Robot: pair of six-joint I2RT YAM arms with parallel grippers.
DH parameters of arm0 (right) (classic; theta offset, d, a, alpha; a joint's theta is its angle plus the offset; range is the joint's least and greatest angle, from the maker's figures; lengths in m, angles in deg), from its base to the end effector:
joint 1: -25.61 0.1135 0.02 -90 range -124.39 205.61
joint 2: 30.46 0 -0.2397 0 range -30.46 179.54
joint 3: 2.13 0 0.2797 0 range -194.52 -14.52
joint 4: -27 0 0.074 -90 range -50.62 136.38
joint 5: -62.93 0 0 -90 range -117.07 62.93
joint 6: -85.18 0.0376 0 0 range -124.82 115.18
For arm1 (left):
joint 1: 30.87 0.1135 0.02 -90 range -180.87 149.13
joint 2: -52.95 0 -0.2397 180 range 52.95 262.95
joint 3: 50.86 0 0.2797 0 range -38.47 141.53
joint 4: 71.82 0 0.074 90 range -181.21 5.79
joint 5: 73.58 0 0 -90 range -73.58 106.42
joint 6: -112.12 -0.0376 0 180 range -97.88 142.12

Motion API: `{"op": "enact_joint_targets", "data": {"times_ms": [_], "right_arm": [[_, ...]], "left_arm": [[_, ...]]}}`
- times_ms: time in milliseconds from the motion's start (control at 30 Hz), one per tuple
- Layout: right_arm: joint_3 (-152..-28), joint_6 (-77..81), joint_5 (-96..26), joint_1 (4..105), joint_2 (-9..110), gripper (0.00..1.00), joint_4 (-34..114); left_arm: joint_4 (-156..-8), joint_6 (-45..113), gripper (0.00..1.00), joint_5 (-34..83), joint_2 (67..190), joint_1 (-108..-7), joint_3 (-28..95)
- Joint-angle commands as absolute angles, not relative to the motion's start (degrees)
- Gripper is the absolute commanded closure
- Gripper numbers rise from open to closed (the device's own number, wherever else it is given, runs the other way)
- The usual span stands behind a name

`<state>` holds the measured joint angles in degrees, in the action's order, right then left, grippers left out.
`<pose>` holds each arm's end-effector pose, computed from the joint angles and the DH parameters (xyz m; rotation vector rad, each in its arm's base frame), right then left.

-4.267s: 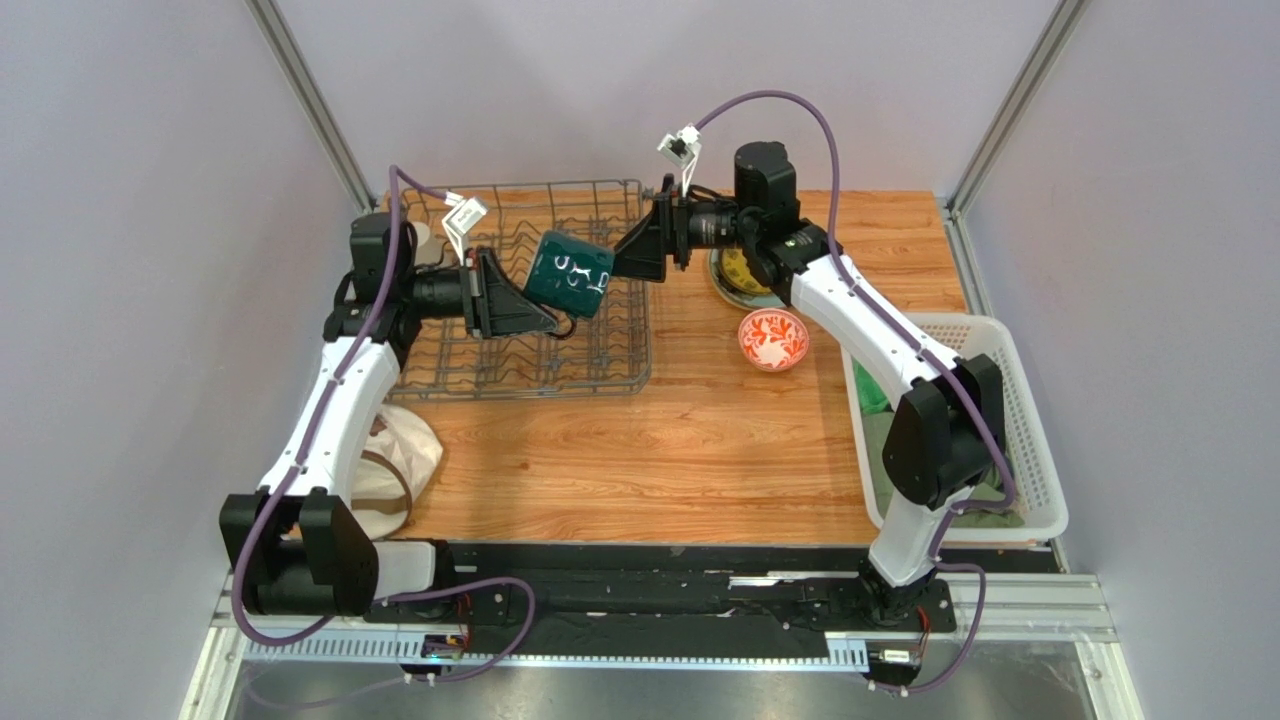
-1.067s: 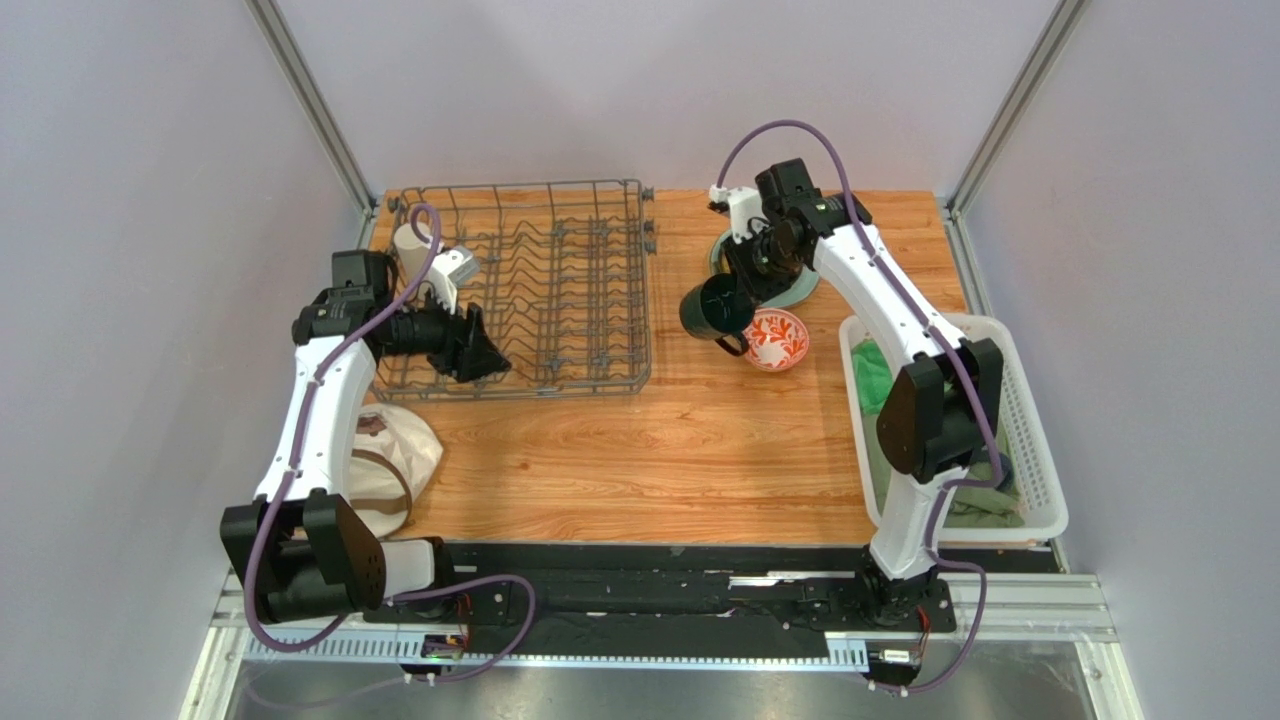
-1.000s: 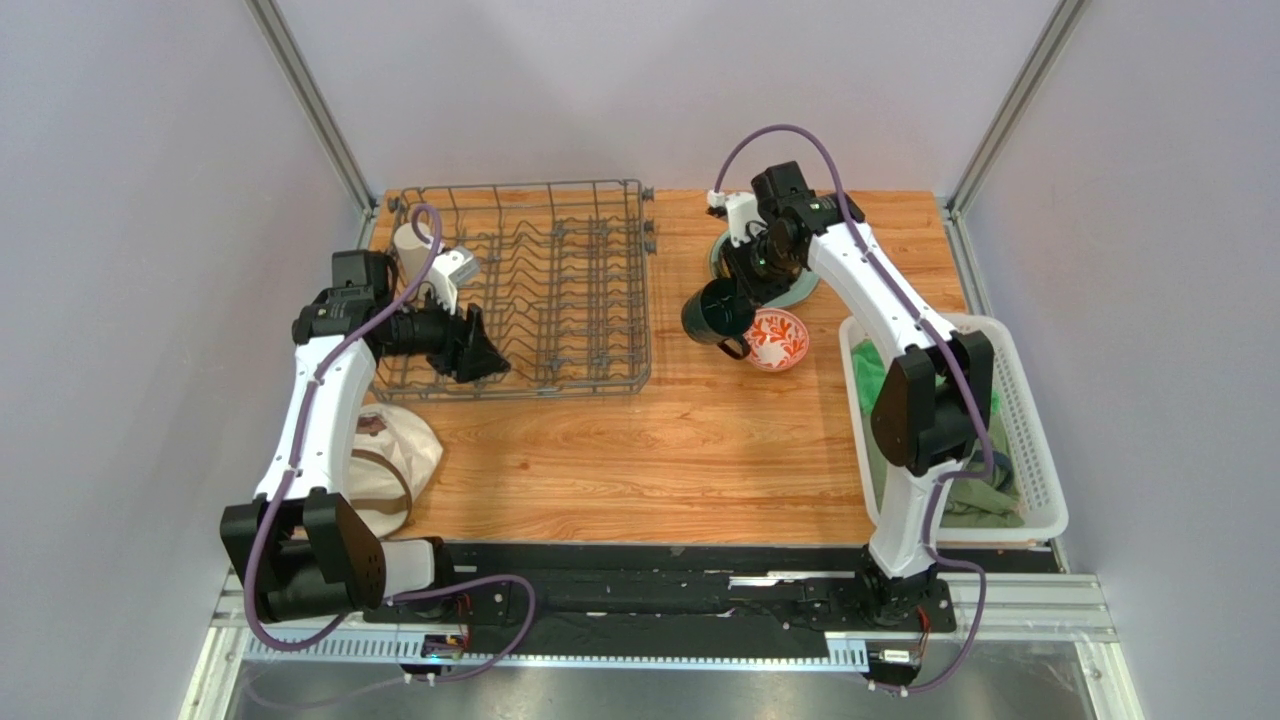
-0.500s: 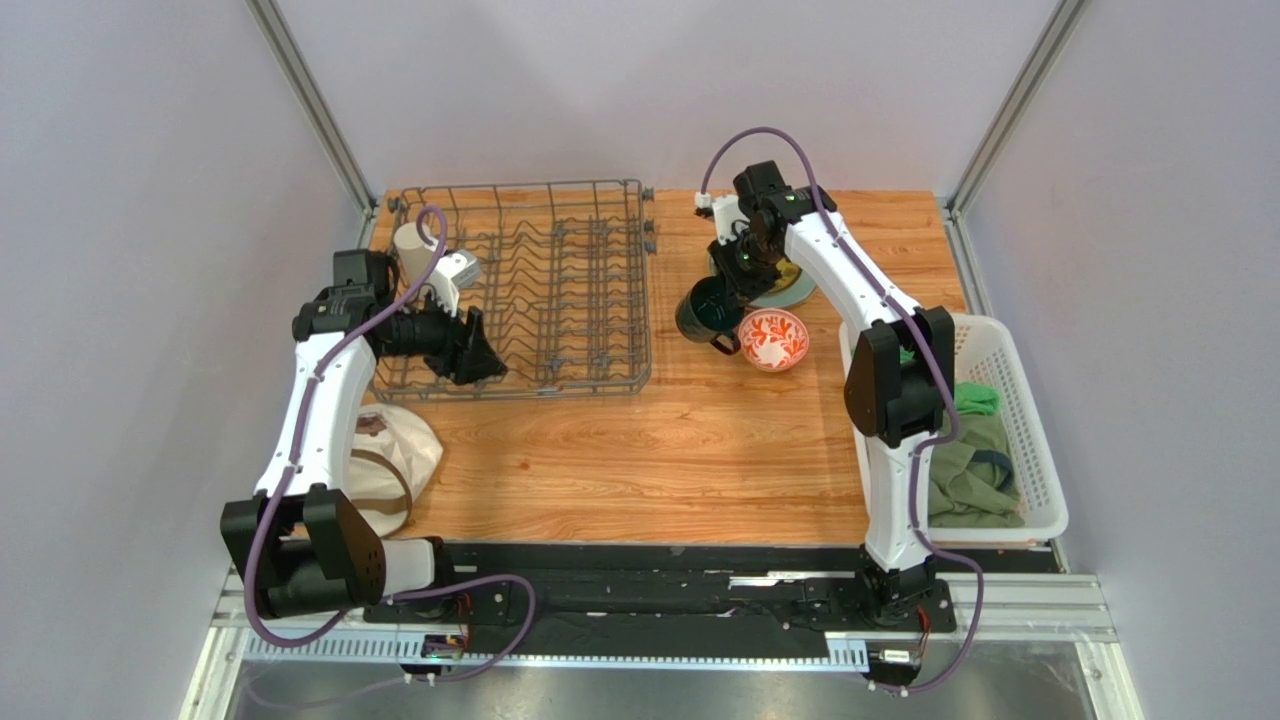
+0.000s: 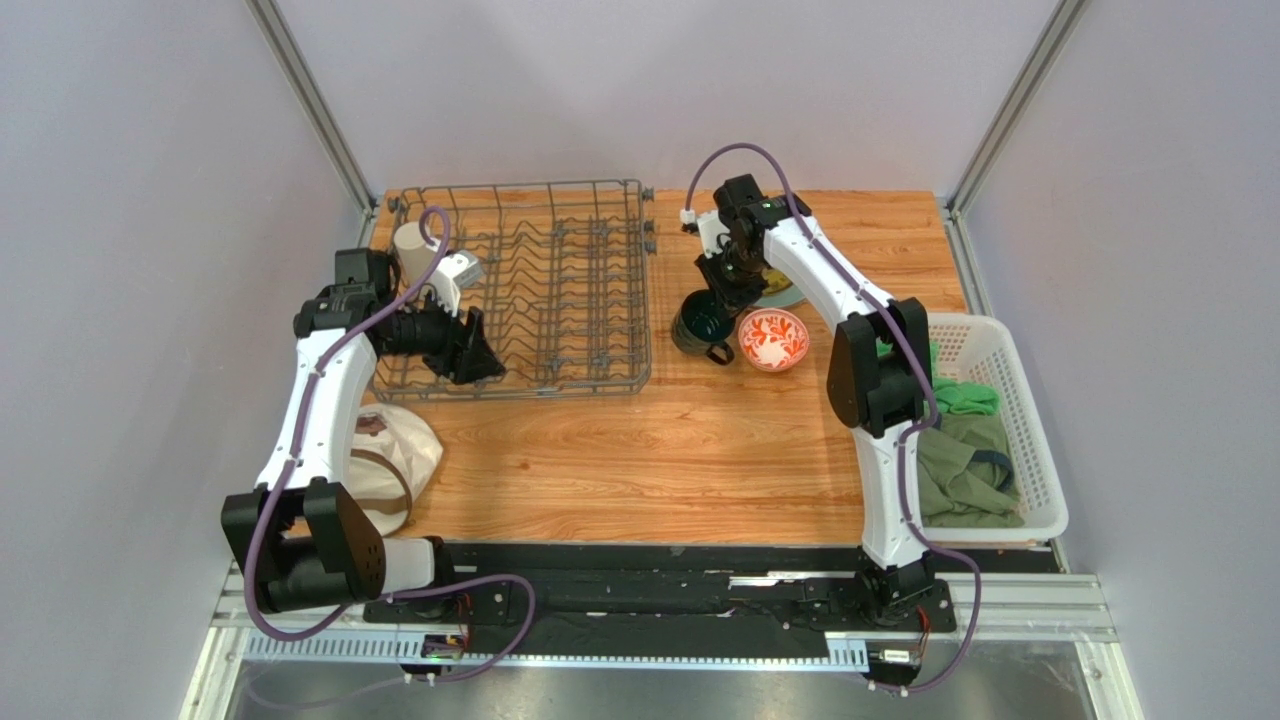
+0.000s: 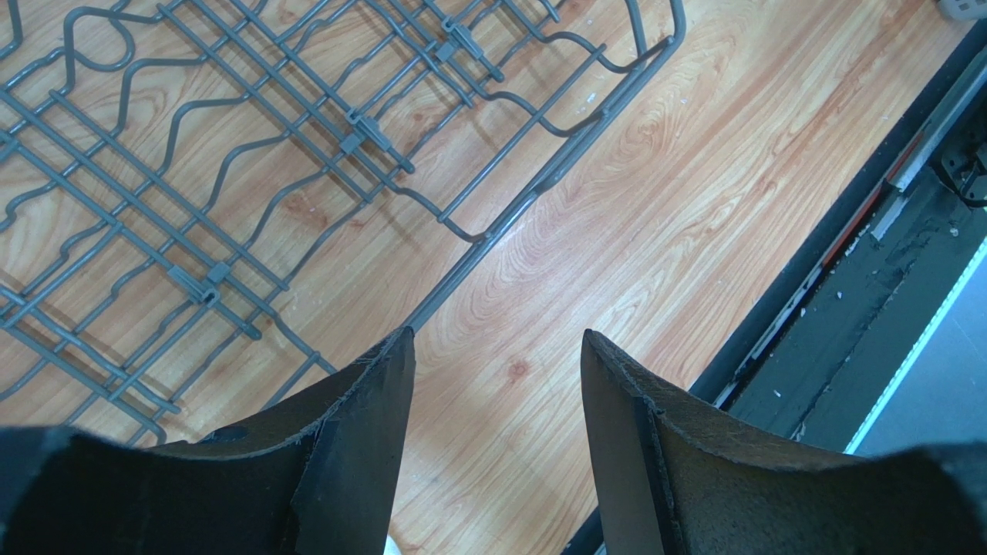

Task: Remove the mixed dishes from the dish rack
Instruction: Place the cup at the center of the board.

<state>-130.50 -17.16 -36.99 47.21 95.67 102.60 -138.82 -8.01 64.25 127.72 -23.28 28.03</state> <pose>0.4370 0.1800 0.2116 -0.8674 2.7184 0.2805 0.2825 0.0095 0.2765 0.6980 2.2307 -0.7941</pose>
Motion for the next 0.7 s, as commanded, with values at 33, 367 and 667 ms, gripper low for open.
{"op": "enact_joint_targets", "data": {"times_ms": [33,367,667], "right_arm": [[-134.6,-16.9,-35.4,47.6,95.3,1.0,102.8],[-135.5,-16.9,-35.2,47.9,96.5,0.98,103.5],[-136.0,-17.1,-35.1,48.4,97.6,0.98,103.7]], "left_arm": [[-138.3,-9.3,0.37,64.8,128.2,-22.9,30.4],[-138.7,-9.8,0.37,64.5,127.8,-23.0,30.8],[-139.0,-10.2,0.37,64.3,128.1,-22.9,30.5]]}}
